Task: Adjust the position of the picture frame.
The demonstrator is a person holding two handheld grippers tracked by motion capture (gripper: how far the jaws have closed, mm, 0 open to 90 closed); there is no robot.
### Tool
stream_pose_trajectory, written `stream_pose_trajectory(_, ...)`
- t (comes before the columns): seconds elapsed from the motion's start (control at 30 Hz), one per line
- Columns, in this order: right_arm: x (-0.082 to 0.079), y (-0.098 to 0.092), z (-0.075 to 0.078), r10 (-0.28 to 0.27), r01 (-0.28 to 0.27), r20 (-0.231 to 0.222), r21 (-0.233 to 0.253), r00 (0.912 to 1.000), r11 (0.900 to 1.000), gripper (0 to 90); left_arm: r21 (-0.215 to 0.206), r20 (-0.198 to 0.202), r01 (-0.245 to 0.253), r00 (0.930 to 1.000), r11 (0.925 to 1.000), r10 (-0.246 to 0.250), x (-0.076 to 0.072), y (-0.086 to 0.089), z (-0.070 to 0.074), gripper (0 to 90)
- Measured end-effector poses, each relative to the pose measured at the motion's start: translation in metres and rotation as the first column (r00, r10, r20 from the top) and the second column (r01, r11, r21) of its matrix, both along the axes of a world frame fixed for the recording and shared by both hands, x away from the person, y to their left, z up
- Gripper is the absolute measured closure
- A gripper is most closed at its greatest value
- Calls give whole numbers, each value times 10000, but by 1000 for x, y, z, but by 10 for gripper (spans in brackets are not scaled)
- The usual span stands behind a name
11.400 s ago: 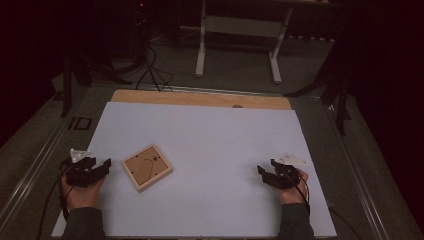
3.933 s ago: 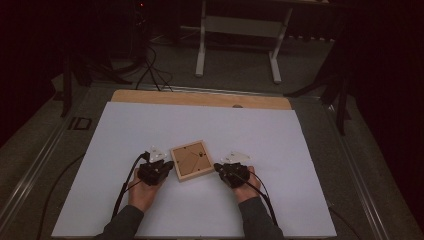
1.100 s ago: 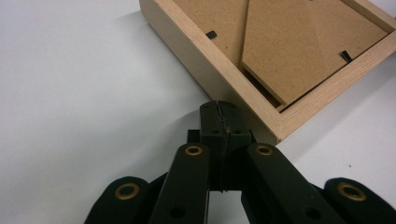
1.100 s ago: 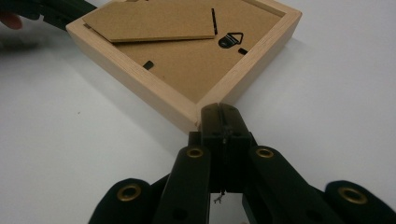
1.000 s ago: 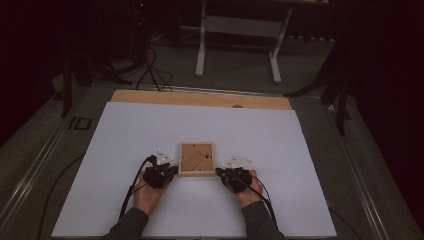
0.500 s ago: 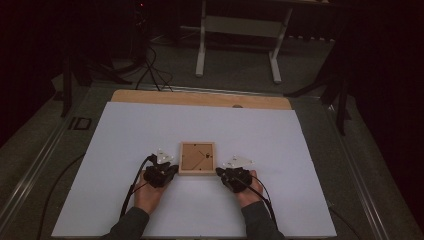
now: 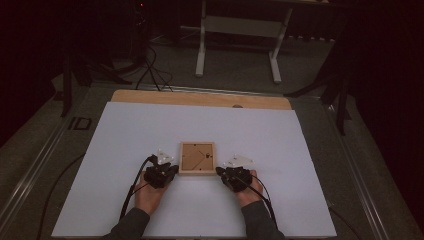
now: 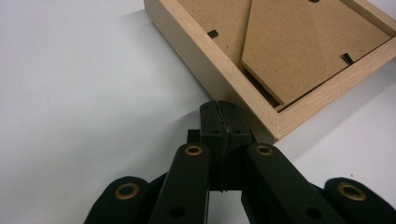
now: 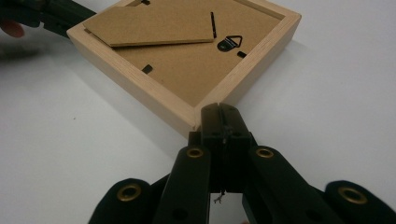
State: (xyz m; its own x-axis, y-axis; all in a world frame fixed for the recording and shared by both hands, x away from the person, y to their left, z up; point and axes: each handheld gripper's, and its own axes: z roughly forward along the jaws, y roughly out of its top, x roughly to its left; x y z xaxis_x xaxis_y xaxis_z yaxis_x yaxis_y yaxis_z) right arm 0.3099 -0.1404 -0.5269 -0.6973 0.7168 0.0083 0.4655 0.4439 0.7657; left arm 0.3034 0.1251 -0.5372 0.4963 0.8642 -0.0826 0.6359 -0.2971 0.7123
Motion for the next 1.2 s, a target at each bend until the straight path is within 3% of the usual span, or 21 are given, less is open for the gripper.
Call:
stream_pose_trajectory(0.2, 1, 0, 0, 3, -3, -53, 23, 10000, 10000, 894, -26, 27, 97, 9999, 9999, -97, 1, 2, 0, 890)
stream_pose_trajectory(0.53, 5, -9, 7, -404, 398, 137, 399, 9991, 9984, 819, -347, 435, -58, 9990, 9994, 73, -2, 12, 7, 745)
stream_pose_trajectory(0.83, 4, -7, 9, -333, 321, 231, 467, 9992, 9984, 793, -663, 827, 21, 9966, 9978, 34, -7, 15, 16, 623)
stream_pose_trajectory(0.97, 4, -8, 11, -325, 309, 318, 488, 9990, 9983, 792, -824, 1088, -56, 9940, 9966, 146, -10, 17, 23, 615)
stream_pose_trajectory(1.0, 5, -9, 12, -337, 319, 339, 530, 9989, 9981, 791, -996, 1401, -130, 9898, 9949, 270, -13, 20, 30, 611)
stream_pose_trajectory(1.2, 4, -9, 13, -340, 318, 400, 555, 9986, 9980, 785, -1349, 1977, -143, 9794, 9907, 411, -20, 24, 45, 602)
